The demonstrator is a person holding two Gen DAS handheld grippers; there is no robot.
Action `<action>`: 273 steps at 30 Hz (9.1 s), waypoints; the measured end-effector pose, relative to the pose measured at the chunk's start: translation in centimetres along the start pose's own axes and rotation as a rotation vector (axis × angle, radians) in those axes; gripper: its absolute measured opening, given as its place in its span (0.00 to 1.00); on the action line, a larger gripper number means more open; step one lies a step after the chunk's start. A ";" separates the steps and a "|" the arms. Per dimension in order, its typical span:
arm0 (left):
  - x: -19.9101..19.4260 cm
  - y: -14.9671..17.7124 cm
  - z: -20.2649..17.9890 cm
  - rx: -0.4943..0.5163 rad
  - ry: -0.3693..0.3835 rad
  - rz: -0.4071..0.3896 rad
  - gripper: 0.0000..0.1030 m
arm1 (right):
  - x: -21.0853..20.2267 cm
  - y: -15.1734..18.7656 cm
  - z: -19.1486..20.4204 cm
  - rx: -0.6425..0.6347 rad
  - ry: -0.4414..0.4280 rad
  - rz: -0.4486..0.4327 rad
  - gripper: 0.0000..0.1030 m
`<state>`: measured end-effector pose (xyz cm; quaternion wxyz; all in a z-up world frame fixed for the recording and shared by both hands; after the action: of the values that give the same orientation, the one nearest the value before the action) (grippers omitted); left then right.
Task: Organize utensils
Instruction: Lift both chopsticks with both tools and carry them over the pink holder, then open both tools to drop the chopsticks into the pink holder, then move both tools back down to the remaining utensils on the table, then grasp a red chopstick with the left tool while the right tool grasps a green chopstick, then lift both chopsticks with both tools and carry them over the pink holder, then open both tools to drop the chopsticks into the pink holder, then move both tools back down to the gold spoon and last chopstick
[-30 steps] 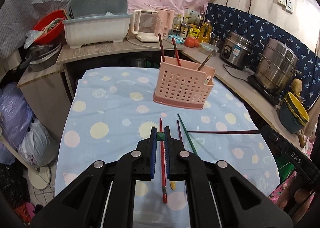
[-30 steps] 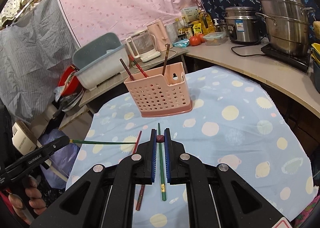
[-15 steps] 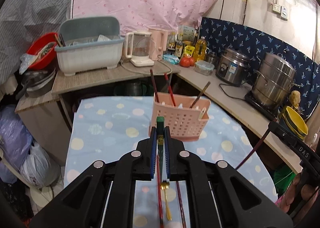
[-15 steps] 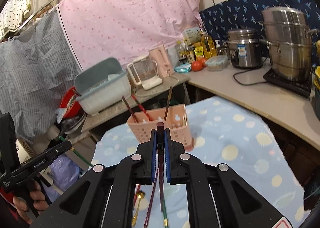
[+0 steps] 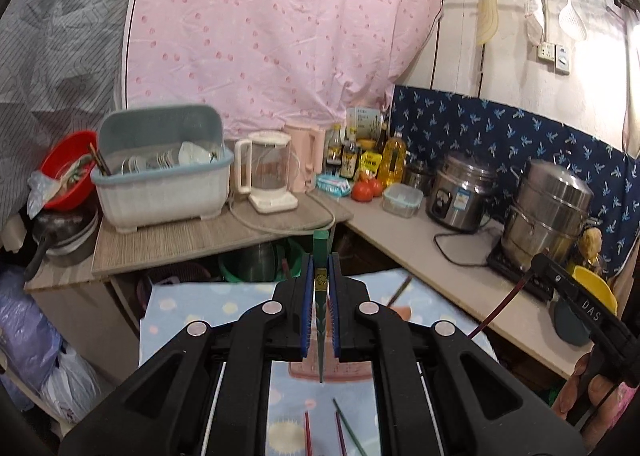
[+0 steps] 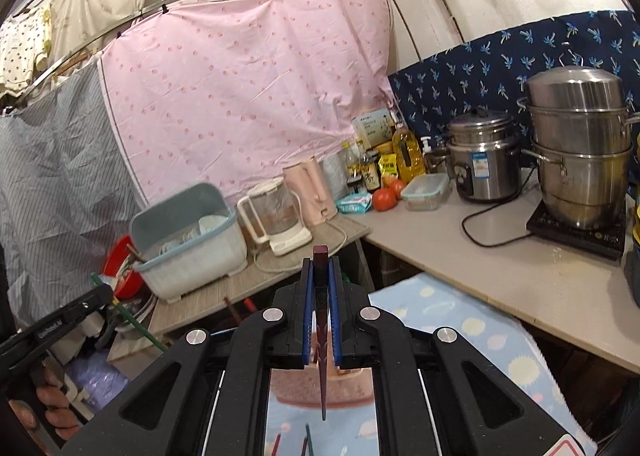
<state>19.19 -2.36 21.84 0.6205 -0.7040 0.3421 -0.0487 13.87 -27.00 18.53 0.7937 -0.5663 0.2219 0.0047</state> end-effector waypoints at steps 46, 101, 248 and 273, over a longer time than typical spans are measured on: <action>8.6 4.6 3.4 -0.060 -0.046 0.162 0.34 | 6.7 6.2 2.6 -0.054 0.038 0.142 0.36; -1.7 33.8 0.9 -0.196 -0.037 0.594 0.37 | -3.1 31.6 0.1 -0.274 0.019 0.573 0.27; 11.7 1.2 4.3 -0.053 -0.060 0.095 0.40 | 11.7 5.8 4.7 -0.041 0.010 0.170 0.36; 6.4 7.2 0.9 -0.036 -0.031 0.167 0.48 | 4.1 10.6 3.3 -0.050 -0.018 0.220 0.36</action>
<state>21.44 -5.05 12.90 0.6149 -0.6846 0.3909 0.0203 15.94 -21.25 8.43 0.7759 -0.5584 0.2753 0.1022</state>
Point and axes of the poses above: each gripper's, at about its wrist camera, not at the fingertips, and x roughly the way its jaws point, z to its left, y to its underside, the point moved 2 cm from there along x, roughly the way its jaws point, and after that the axes turned 13 degrees about y, right-handed, at the moved point
